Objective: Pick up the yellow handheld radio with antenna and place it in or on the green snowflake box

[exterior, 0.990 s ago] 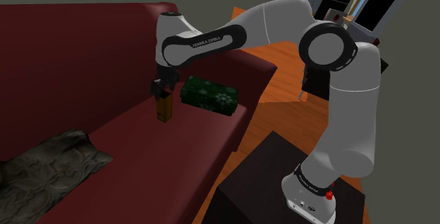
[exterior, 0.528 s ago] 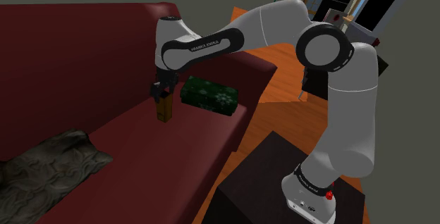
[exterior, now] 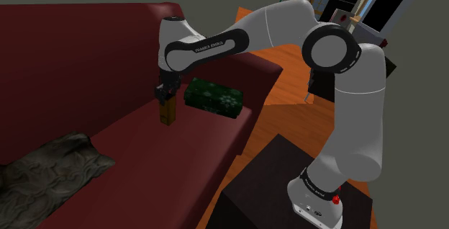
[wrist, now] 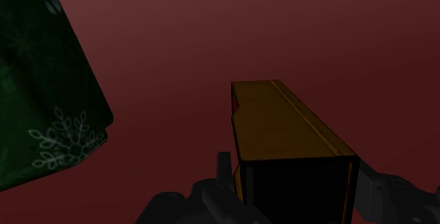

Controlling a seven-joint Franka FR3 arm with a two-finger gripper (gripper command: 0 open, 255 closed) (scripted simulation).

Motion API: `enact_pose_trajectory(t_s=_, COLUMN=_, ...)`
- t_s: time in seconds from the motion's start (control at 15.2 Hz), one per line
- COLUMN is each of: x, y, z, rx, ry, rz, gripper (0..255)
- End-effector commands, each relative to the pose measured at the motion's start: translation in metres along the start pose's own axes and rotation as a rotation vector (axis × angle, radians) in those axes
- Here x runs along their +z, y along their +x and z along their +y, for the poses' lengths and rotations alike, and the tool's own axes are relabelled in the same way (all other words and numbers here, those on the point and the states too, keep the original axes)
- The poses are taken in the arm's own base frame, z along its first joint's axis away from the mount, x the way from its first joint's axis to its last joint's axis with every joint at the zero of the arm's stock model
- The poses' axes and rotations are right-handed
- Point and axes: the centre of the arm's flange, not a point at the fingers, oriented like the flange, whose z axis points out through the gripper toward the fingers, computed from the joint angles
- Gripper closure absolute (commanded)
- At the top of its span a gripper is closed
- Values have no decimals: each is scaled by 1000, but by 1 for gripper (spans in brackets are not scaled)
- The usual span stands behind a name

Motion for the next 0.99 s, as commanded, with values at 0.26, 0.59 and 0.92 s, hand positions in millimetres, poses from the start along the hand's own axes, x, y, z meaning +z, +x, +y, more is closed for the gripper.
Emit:
enact_pose_trajectory(t_s=0.26, x=0, y=0, z=-1, rx=0, ry=0, rz=-1, gripper=255)
enact_pose_trajectory(t_s=0.59, x=-26, y=1, z=0, rx=0, ry=0, rz=-1, gripper=255)
enact_pose_trajectory(t_s=0.92, x=-52, y=2, z=0, rx=0, ry=0, rz=-1, gripper=255)
